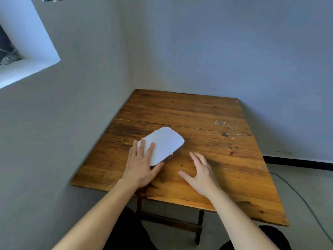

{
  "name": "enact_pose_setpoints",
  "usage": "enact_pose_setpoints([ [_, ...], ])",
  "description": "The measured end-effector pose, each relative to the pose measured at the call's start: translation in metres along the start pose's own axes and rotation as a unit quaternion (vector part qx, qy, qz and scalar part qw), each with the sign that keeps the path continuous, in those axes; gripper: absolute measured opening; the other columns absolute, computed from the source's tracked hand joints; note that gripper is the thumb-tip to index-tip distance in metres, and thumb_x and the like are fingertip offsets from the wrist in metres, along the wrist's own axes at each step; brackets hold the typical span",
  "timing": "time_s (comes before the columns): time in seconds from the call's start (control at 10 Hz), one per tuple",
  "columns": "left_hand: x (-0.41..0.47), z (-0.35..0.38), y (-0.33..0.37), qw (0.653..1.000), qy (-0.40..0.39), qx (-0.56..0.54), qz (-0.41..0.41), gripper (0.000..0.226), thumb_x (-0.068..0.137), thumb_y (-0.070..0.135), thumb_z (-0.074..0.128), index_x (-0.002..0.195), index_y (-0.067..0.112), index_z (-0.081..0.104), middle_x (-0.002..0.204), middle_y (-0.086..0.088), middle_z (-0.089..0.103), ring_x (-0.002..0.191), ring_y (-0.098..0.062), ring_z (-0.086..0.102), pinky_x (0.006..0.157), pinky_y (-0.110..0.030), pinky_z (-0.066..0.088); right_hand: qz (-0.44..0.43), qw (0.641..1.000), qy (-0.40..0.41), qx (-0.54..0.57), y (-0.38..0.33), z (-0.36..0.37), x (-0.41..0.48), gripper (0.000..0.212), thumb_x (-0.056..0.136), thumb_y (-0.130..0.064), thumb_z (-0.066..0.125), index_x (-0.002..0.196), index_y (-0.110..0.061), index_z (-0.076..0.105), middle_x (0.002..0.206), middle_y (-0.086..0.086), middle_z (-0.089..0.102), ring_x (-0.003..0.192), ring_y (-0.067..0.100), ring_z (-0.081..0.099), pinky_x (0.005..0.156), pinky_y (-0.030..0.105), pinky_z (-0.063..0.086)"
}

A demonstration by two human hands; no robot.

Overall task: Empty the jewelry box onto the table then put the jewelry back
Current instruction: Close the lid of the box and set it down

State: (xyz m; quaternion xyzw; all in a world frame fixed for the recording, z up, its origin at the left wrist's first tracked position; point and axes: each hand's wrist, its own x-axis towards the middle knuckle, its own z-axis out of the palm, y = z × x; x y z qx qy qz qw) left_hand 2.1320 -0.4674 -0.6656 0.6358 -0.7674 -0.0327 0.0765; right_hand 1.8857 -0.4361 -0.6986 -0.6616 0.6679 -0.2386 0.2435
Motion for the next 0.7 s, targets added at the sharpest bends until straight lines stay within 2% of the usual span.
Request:
enact_pose_setpoints([
  [0.1, 0.012, -0.001, -0.014, 0.998, 0.027, 0.014, -0.06, 0.083, 0.091, 0.069, 0.029, 0.156, 0.022, 0.007, 0.164, -0.021, 0.002, 0.151, -0.038, -0.002, 0.122, -0.049, -0.002, -0.046, 0.998, -0.002, -0.05, 0.003, 0.002, -0.001, 0.077, 0.087, -0.075, 0.045, 0.15, -0.032, 0.042, 0.162, -0.01, 0.021, 0.149, 0.018, 0.021, 0.118, 0.043, 0.03],
  [0.2, 0.024, -0.008, -0.036, 0.992, 0.047, 0.02, -0.118, 0.083, 0.092, 0.063, 0.038, 0.153, 0.01, 0.016, 0.159, -0.03, 0.012, 0.147, -0.045, 0.006, 0.122, -0.052, 0.004, -0.05, 0.997, 0.002, -0.059, 0.004, 0.002, 0.0, 0.078, 0.086, -0.078, 0.041, 0.149, -0.033, 0.043, 0.162, -0.01, 0.021, 0.149, 0.018, 0.02, 0.118, 0.043, 0.028],
  [0.3, 0.031, -0.016, -0.058, 0.985, 0.049, 0.042, -0.159, 0.082, 0.094, 0.059, 0.04, 0.15, 0.003, 0.019, 0.157, -0.031, 0.017, 0.145, -0.046, 0.013, 0.12, -0.054, 0.009, -0.051, 0.996, 0.001, -0.071, 0.004, 0.002, 0.001, 0.082, 0.083, -0.082, 0.036, 0.149, -0.033, 0.044, 0.162, -0.01, 0.022, 0.148, 0.019, 0.021, 0.118, 0.043, 0.028],
  [0.5, 0.039, -0.025, -0.09, 0.975, 0.022, 0.06, -0.215, 0.082, 0.096, 0.057, 0.036, 0.151, 0.001, 0.013, 0.158, -0.03, 0.013, 0.146, -0.048, 0.011, 0.12, -0.056, 0.011, -0.049, 0.995, 0.0, -0.082, 0.004, 0.002, 0.002, 0.082, 0.083, -0.083, 0.036, 0.148, -0.034, 0.044, 0.163, -0.011, 0.023, 0.149, 0.017, 0.019, 0.119, 0.043, 0.024],
  [0.7, 0.04, -0.032, -0.093, 0.965, 0.043, 0.073, -0.248, 0.083, 0.096, 0.056, 0.039, 0.149, -0.005, 0.022, 0.157, -0.028, 0.024, 0.144, -0.047, 0.02, 0.117, -0.059, 0.02, -0.054, 0.996, 0.005, -0.074, 0.003, 0.003, 0.004, 0.083, 0.082, -0.083, 0.036, 0.148, -0.033, 0.046, 0.16, -0.013, 0.031, 0.147, 0.01, 0.02, 0.118, 0.036, 0.02],
])
